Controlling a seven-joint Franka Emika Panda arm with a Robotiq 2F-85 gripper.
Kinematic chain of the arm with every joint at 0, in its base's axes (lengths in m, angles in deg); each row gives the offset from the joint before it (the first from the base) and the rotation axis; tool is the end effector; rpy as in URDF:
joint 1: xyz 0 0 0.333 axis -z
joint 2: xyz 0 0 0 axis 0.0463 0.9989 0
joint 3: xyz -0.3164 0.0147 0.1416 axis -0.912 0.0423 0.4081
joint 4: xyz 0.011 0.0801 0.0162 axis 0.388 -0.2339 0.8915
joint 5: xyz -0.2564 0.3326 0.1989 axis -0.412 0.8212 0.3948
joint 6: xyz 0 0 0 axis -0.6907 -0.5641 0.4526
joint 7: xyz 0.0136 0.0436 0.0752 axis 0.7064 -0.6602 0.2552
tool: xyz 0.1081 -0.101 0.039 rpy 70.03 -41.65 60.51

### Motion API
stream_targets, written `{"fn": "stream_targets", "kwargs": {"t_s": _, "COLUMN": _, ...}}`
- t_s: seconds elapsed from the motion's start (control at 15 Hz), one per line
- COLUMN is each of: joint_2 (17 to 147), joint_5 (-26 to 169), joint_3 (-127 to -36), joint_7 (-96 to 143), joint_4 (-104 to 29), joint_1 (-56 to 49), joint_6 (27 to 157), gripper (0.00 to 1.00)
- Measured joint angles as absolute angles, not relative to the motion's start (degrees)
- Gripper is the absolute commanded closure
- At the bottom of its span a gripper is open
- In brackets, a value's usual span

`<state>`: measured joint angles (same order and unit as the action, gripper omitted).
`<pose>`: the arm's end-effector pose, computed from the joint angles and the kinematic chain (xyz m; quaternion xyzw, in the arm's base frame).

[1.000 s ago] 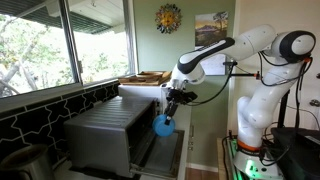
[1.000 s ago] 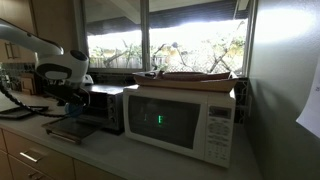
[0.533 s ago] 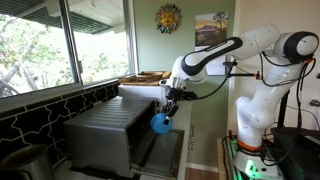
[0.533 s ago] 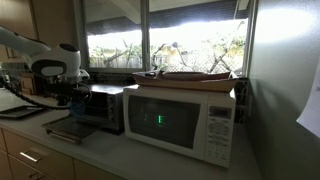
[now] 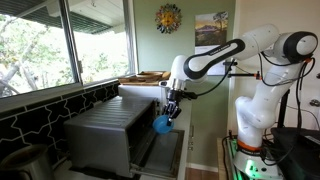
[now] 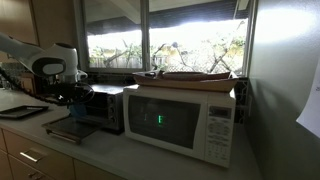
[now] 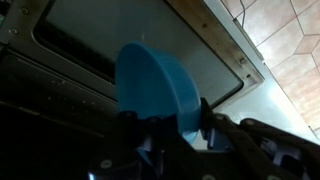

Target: Flip the blue bowl over

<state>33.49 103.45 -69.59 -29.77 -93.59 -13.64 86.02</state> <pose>0.4205 0.1731 0.4139 -0.8842 -0.4192 -0.1516 0.1392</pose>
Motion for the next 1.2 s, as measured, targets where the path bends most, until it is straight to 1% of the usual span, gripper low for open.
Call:
{"fn": "stream_targets", "kwargs": {"t_s": 0.47, "joint_2": 33.26, "joint_5": 84.9, "joint_3": -68.41, "joint_7": -29.83, "joint_4": -92.87, "joint_1": -18.17, "joint_6": 86.69, "gripper": 0.99}}
{"fn": "stream_targets", "kwargs": {"t_s": 0.87, "joint_2": 33.37, "joint_5": 72.08, "joint_3": -67.24, "joint_7": -30.18, "joint_4": -92.69, "joint_1": -20.74, "joint_6": 93.69, "gripper": 0.99}}
{"fn": "stream_targets", "kwargs": {"t_s": 1.2, "joint_2": 34.04, "joint_5": 66.99, "joint_3": -67.04, "joint_7": -30.72, "joint_4": -92.94, "joint_1": -22.48, "joint_6": 97.74, "gripper": 0.99}}
